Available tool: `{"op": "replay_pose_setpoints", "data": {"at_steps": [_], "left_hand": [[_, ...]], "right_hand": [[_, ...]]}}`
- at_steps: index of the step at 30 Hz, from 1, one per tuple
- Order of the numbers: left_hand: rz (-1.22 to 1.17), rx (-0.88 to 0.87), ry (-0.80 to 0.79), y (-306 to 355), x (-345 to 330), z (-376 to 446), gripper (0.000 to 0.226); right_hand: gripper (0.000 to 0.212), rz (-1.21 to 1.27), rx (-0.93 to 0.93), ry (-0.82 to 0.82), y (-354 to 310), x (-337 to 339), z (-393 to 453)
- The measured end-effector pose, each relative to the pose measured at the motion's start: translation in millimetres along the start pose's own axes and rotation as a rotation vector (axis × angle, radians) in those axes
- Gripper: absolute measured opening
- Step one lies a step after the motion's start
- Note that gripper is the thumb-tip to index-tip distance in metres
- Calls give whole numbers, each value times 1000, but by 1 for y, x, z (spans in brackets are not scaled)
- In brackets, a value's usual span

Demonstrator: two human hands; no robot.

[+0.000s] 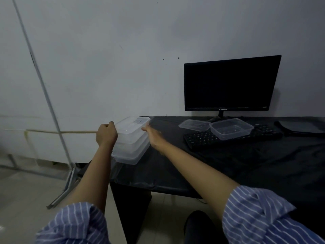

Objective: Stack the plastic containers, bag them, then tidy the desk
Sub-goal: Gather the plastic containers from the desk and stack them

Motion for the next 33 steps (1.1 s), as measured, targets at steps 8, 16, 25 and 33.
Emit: {"op": "replay_pose_setpoints", "data": {"at_steps": [8, 16, 25, 33], "left_hand": [[198, -209, 158, 50, 3, -12, 44], [-113, -606, -16, 111, -63, -62, 39], [-188, -521, -374, 91, -187, -110, 33], [-296, -259, -572, 58, -248, -123, 30]], "right_hand": [[50, 6, 55, 25, 4, 22, 1], [49, -63, 86, 246, 37, 102, 3], [21, -408, -7, 512, 110, 206, 6], [37, -541, -86, 538, 164, 254, 10]]}}
Point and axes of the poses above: each hand's wrist, its own z-axis towards the middle knuckle, its own x-axis out of the back of the hand, y = z × x, the point moved 8 cm from there along z, towards the middle knuckle, and after that the axes turned 7 degrees about -z, right-handed, at the moved point
